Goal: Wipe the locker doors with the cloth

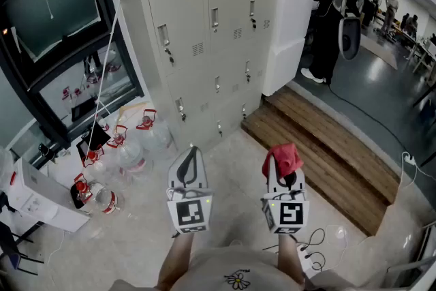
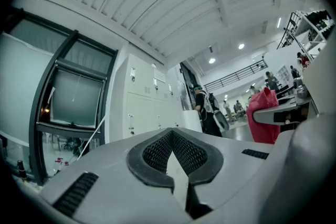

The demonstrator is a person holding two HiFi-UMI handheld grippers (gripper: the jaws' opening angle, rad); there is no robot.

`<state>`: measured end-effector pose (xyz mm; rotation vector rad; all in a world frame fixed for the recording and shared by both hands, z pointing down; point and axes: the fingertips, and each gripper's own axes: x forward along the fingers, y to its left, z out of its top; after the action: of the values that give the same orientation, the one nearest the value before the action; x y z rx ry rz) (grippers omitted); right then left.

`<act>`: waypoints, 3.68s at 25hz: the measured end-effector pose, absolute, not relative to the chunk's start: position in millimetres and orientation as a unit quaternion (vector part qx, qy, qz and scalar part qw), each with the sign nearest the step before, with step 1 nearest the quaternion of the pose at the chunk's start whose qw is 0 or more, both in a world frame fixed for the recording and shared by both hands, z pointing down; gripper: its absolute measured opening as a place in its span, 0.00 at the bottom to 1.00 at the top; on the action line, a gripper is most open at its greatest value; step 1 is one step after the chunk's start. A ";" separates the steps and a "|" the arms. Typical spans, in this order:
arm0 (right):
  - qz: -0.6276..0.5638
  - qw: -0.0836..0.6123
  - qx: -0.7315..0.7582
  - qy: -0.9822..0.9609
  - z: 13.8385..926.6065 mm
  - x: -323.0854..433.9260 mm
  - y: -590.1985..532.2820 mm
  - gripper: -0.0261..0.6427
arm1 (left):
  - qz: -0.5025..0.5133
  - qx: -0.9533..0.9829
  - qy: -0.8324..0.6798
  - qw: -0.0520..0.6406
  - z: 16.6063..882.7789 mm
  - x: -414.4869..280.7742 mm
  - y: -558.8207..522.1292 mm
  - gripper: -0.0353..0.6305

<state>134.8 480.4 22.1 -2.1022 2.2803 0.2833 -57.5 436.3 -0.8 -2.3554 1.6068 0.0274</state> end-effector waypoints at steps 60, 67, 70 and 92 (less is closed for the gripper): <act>0.050 -0.057 -0.419 0.905 57.3 119.0 57.0 0.09 | 0.013 -0.699 0.710 0.085 28.7 -36.4 62.5 0.08; 0.051 -0.048 -0.392 0.917 49.0 97.9 27.7 0.09 | 0.001 -0.659 0.748 0.081 29.7 -54.7 58.1 0.08; 0.056 -0.036 -0.388 0.919 39.6 100.3 10.7 0.09 | -0.008 -0.632 0.770 0.087 23.4 -62.1 56.0 0.08; 0.058 -0.025 -0.314 0.947 49.4 112.1 -45.0 0.09 | -0.015 -0.576 0.816 0.050 36.3 -45.8 41.3 0.08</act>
<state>112.1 -45.0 49.4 -1.0012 3.0247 0.1860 -45.8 41.3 36.3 -1.7547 2.4846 -0.0444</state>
